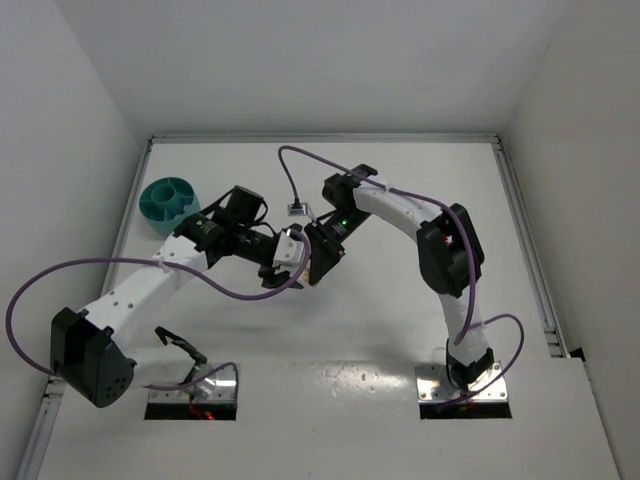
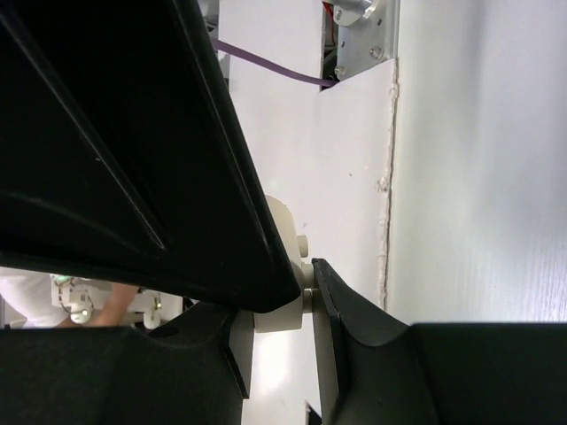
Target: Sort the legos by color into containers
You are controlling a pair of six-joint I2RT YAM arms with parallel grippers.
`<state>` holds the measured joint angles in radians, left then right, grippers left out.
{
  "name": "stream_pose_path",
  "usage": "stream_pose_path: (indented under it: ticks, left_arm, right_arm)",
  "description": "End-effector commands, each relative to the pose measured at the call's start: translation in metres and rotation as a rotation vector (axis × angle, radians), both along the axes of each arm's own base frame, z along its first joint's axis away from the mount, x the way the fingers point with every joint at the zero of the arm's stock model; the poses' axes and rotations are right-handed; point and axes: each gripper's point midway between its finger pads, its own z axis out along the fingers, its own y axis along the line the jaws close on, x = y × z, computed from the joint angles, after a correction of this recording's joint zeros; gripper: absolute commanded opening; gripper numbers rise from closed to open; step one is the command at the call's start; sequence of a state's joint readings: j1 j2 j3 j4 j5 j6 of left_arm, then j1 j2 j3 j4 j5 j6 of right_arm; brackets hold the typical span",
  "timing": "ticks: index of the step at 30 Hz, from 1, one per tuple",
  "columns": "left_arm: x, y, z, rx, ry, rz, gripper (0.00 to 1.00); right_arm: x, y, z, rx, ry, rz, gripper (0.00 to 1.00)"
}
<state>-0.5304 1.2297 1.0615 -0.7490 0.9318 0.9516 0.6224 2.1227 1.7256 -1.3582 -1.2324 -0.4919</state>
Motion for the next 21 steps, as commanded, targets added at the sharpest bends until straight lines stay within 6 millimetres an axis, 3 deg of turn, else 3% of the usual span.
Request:
stream_pose_path:
  ticks: [1,12,16,21]
  left_arm:
    - [-0.005,-0.007,0.011,-0.035,-0.03,-0.042,0.71]
    - [-0.012,-0.008,-0.004,0.016,-0.027,-0.049,0.69]
    - [-0.01,-0.005,-0.009,0.034,-0.035,-0.042,0.64]
    - [-0.011,-0.006,-0.01,0.041,-0.04,-0.045,0.5]
  right_arm:
    - [-0.002,0.003,0.012,0.024,0.017,0.005,0.27]
    - [-0.002,0.004,0.02,0.04,-0.006,0.005,0.27]
    - [-0.003,0.003,0.023,0.04,-0.006,0.003,0.27]
    - [-0.005,0.003,0.026,0.047,-0.001,0.001,0.27]
